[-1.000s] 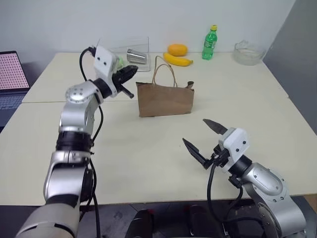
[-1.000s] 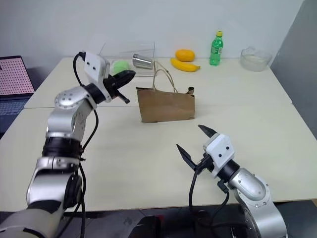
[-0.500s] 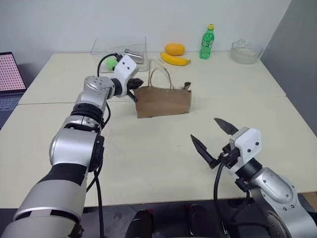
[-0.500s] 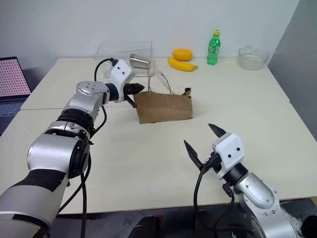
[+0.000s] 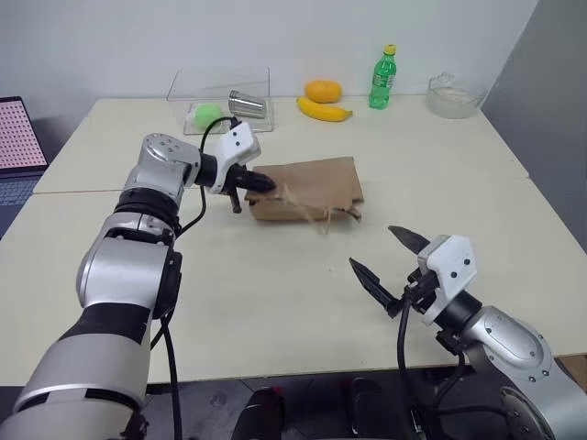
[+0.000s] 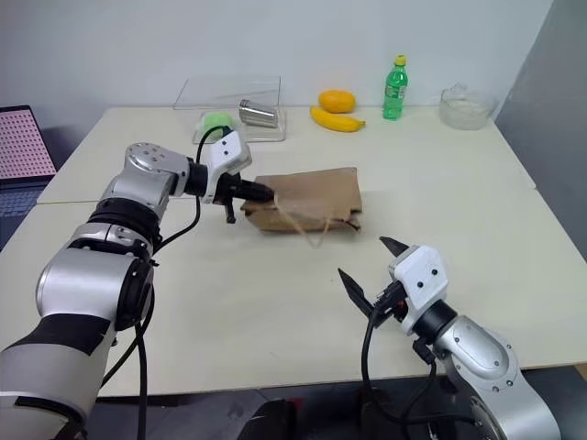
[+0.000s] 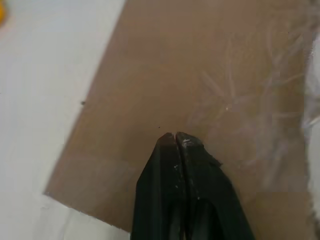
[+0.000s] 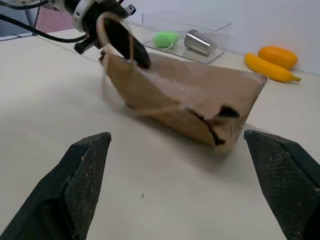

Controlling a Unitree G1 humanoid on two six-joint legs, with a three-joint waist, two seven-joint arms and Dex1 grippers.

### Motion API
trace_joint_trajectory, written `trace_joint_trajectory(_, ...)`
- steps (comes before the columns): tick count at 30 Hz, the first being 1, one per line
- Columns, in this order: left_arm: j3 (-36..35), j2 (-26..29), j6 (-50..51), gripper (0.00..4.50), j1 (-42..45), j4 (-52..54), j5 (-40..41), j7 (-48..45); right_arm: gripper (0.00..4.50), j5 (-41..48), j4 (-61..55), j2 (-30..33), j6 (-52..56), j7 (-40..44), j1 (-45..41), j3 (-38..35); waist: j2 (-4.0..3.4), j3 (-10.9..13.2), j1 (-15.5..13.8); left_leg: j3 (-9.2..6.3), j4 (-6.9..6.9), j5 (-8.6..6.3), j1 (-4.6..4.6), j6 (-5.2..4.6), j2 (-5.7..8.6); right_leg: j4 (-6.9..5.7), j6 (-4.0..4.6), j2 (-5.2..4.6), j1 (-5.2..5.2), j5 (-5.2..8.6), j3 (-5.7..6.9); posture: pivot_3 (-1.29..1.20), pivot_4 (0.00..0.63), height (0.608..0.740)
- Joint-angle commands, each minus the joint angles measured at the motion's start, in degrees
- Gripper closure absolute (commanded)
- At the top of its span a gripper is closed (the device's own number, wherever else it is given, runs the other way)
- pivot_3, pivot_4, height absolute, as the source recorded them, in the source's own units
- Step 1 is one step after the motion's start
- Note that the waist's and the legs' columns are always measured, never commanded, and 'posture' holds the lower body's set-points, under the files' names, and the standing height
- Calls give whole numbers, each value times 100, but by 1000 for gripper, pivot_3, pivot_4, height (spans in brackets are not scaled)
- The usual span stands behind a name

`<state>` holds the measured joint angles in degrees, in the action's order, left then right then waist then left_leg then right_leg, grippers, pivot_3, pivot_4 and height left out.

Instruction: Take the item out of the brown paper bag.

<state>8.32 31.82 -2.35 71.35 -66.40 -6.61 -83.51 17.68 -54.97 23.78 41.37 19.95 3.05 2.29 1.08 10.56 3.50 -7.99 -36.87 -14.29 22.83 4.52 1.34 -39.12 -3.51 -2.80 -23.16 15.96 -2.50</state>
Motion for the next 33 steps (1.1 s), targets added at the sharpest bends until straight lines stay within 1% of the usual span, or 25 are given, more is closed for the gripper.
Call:
trace_joint_trajectory(1,176,337,409,4478,-376,1075,349,-715,0,169,-497,49,-59,7,30,-88,0,0,0,-1,0,0,0,0,-1,-1,0,0,0,0,1,0,150,740)
trace_joint_trajectory(4,572,838,946,4478,-1023,2549,1013,-899,0,217,-466,108,-86,32,98,-71,0,0,48,-1,0,0,-1,0,-6,-4,1,0,0,0,-3,0,150,740)
trace_joint_trajectory(6,554,1121,870,4478,-1293,3311,1218,-899,0,301,-451,147,-71,60,175,-78,0,0,50,-5,0,0,0,0,-7,-5,1,1,-2,0,-3,0,150,740)
trace_joint_trajectory(7,408,1177,672,4478,-1395,3584,1188,-815,0,325,-449,174,-77,81,234,-85,0,0,38,-8,-1,0,1,0,-8,-6,1,2,-1,0,0,0,150,740)
trace_joint_trajectory(9,230,1260,731,4099,-1538,4009,1217,-669,0,371,-461,208,-79,104,325,-98,0,0,-17,-8,-5,0,1,0,-6,-5,1,2,1,0,1,0,150,740)
trace_joint_trajectory(10,88,1295,876,3949,-1726,4457,1415,-658,0,384,-474,237,-86,122,384,-93,0,0,-25,-8,-7,0,1,0,-4,-4,1,1,2,0,0,0,150,740)
trace_joint_trajectory(12,-66,1373,1097,3394,-2068,5157,1717,-703,0,416,-493,280,-97,134,451,-82,0,0,-22,-3,-8,0,-2,0,-4,-2,1,0,7,0,-3,0,150,740)
trace_joint_trajectory(15,-185,1452,1018,2478,-3187,6441,2122,-725,0,500,-502,370,-80,172,515,19,-5,-3,2,1,-3,0,-6,0,-7,-2,1,-1,6,0,-7,0,150,740)
trace_joint_trajectory(17,-193,1430,866,1887,-3627,6826,2188,-631,0,538,-503,426,-62,183,522,69,-6,-3,15,7,0,0,-12,0,-11,-6,3,0,5,0,-12,0,150,740)
trace_joint_trajectory(19,-144,1378,517,1327,-3891,6962,2132,-587,0,589,-503,497,-51,190,526,98,-3,-2,-17,0,-5,0,-8,0,-14,-10,3,7,4,0,-7,0,150,740)
trace_joint_trajectory(22,-4,1079,13,1327,-4005,6834,1929,-275,0,681,-503,644,-54,189,570,120,-1,-4,-66,1,-11,1,-10,-1,-13,-7,2,9,12,0,-8,0,150,740)
trace_joint_trajectory(27,171,462,-1091,1327,-3605,5922,1497,264,0,839,-503,865,-179,85,711,136,1,-5,-124,-1,-9,0,-29,-3,-9,11,2,7,42,0,-4,0,150,740)
trace_joint_trajectory(30,301,284,-1841,1327,-3394,5344,1259,343,0,911,-503,1009,-297,-18,828,201,1,-5,-126,-1,-9,0,-30,-3,-9,10,2,7,42,0,-3,0,150,740)
trace_joint_trajectory(33,410,191,-2297,1327,-3273,4944,1152,375,0,999,-503,1146,-394,-127,895,237,1,-6,-107,2,-6,-1,-37,-3,-10,9,2,8,45,0,-6,0,150,740)
